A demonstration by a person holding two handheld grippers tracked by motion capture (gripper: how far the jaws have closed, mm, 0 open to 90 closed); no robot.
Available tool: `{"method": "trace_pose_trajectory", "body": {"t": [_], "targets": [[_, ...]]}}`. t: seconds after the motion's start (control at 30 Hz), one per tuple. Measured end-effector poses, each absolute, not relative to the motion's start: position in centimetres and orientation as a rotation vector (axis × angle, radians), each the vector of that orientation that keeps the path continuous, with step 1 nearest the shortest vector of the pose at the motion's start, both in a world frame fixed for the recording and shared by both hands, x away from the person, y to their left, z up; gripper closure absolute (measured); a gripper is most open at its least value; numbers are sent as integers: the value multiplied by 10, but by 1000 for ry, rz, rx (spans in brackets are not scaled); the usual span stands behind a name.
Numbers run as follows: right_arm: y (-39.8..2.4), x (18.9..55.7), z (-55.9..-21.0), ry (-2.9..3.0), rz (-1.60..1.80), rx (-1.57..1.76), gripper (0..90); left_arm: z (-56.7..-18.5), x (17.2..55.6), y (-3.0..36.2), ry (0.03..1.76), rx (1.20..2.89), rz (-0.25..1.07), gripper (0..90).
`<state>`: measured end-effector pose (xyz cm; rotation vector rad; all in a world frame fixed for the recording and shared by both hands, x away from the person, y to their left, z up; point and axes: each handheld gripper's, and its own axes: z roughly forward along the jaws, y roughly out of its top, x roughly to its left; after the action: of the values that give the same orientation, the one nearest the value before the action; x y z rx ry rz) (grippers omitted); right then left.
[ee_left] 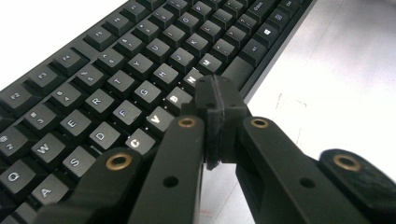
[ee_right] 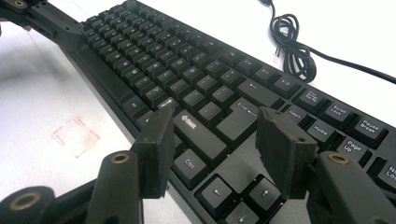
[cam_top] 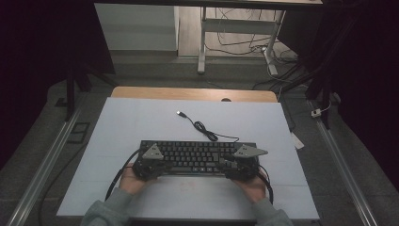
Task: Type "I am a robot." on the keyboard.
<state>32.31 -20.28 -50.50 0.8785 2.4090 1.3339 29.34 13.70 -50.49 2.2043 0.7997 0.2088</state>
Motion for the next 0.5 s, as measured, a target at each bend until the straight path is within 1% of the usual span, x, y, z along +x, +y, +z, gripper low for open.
{"method": "trace_pose_trajectory", "body": {"t": [0.5], "targets": [[-197, 325, -509, 2437, 1308, 861, 469, -514, 296, 129, 811, 2235, 238, 888]]}}
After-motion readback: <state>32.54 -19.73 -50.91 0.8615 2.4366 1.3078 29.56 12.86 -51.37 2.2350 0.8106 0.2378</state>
